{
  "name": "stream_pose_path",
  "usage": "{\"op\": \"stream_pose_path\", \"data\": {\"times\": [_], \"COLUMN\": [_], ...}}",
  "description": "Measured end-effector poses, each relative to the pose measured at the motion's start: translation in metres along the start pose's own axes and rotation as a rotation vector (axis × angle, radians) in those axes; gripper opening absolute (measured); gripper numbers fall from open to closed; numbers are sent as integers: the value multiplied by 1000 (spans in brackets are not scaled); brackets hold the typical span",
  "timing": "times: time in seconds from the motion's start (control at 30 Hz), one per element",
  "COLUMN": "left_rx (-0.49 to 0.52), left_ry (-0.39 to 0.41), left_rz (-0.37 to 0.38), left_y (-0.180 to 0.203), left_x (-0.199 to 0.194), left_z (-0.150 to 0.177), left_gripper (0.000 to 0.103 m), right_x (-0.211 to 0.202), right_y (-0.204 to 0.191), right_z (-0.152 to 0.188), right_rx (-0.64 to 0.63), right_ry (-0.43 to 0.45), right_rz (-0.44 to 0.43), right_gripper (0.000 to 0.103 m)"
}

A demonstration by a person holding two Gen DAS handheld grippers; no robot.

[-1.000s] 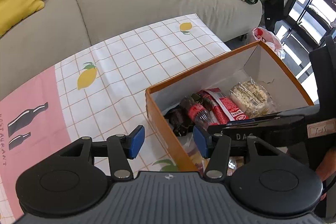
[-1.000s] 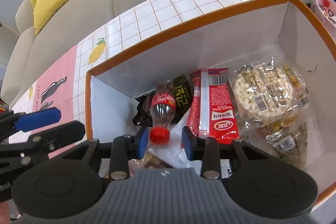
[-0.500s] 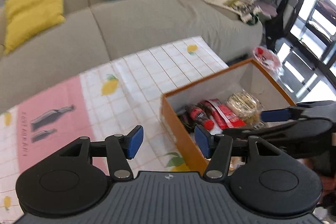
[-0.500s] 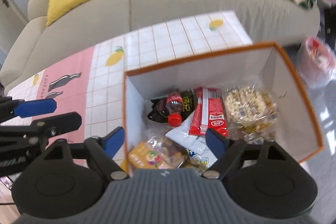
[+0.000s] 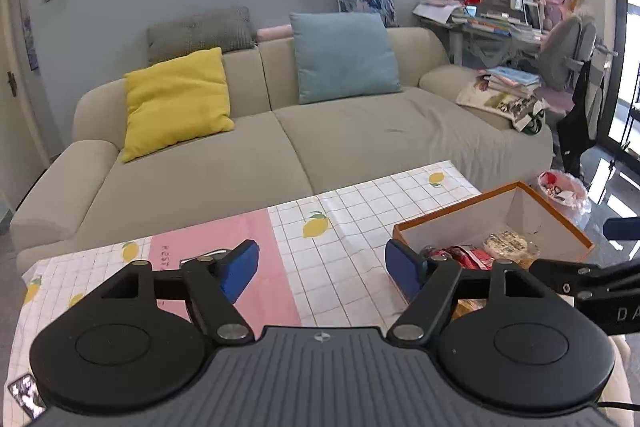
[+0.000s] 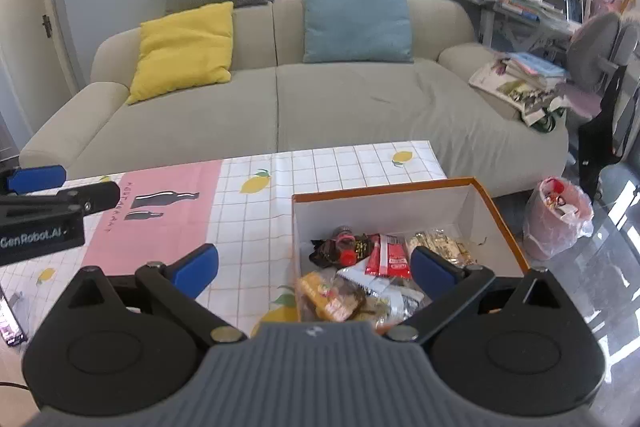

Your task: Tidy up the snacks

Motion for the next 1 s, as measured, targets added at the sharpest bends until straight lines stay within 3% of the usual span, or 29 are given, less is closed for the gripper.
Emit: {"op": "stream_pose_path", "data": {"times": [0.23,0.43,1.0], "left_rx": [-99,-108,-196], "left_ry": [-73,-158,-195], "left_rz": [39,2,-38], "left_y": [-11,-22,-34], "left_x": [-15,-20,-35], "left_z": [29,63,102], "left_gripper": [87,87,87], "right_x": [-31,-40,-38], "right_y": [-15,-27,-43], "right_z": [30,48,99], "right_rx": [13,24,82], "right_ry": [-16,-14,-60], "right_rz": [33,66,96], "right_gripper": [100,100,100]}}
Point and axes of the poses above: each gripper's, at about its wrist camera, not at the fingertips, and x roughly the way its jaws point, y to its right, z to its underside, the point moved 9 cm from there along x, roughly the way its jaws point, and after that the axes turned 10 degrees about -x, right-handed, at the moved point
